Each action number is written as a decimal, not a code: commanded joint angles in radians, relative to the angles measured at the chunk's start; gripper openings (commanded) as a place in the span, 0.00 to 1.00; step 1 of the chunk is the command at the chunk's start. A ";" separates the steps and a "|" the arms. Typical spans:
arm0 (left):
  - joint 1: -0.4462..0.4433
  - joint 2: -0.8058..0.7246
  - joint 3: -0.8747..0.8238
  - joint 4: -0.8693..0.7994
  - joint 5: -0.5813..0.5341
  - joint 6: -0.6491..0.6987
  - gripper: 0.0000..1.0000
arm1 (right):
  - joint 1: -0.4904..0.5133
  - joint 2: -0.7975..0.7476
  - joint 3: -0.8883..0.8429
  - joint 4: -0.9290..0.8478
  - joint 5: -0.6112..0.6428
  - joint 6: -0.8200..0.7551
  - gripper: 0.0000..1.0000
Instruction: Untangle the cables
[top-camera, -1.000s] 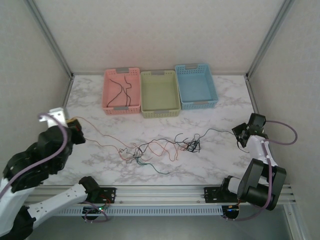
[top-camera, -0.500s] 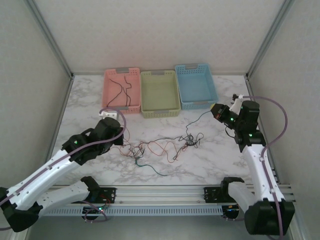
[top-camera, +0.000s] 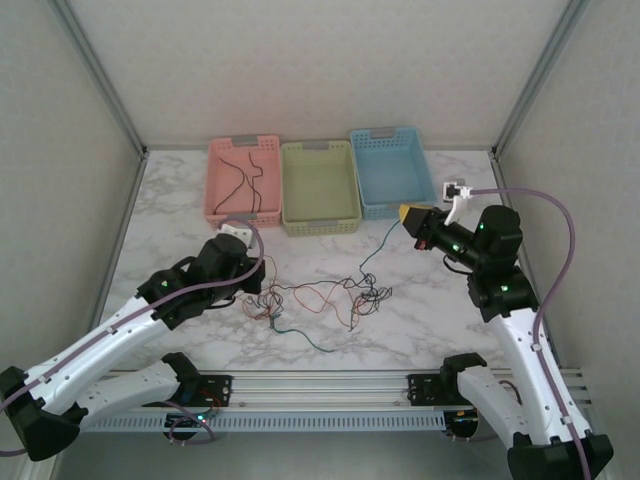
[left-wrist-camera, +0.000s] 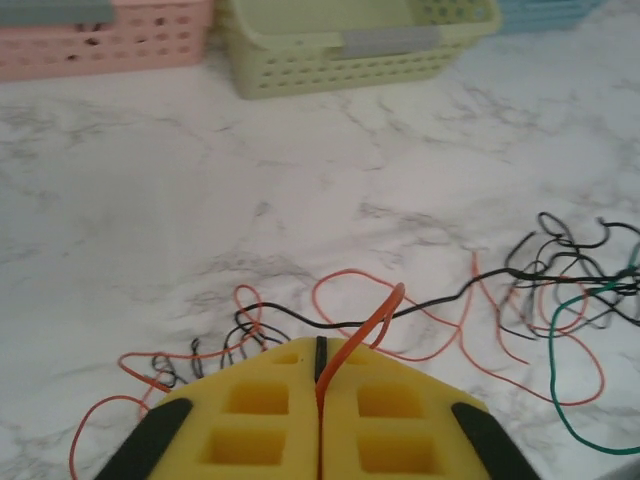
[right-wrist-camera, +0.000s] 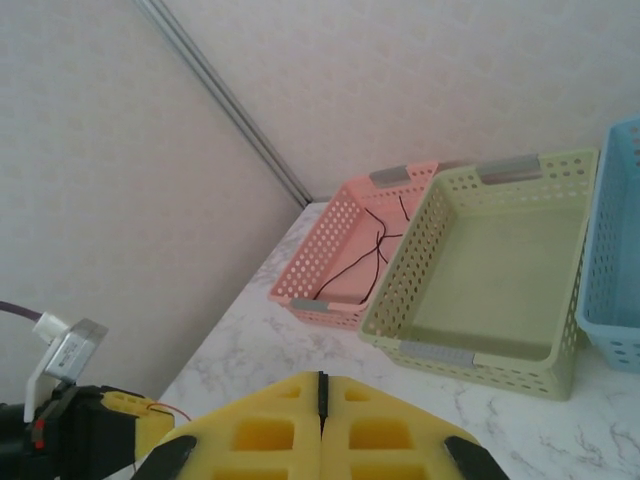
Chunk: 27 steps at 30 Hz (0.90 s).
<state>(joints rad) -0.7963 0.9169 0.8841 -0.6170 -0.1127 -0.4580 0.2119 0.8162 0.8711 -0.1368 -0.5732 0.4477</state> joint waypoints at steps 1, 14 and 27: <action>0.005 0.024 0.006 0.096 0.172 0.032 0.45 | 0.018 0.036 -0.011 0.063 0.032 -0.006 0.00; -0.113 0.406 0.089 0.403 0.319 0.176 0.86 | 0.020 0.120 -0.040 -0.088 0.301 0.134 0.00; -0.122 0.711 0.182 0.477 0.303 0.347 0.85 | -0.014 0.150 -0.065 -0.140 0.312 0.150 0.00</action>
<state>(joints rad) -0.9165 1.6180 1.0805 -0.2134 0.1658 -0.1497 0.2134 0.9611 0.8131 -0.2581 -0.2798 0.5907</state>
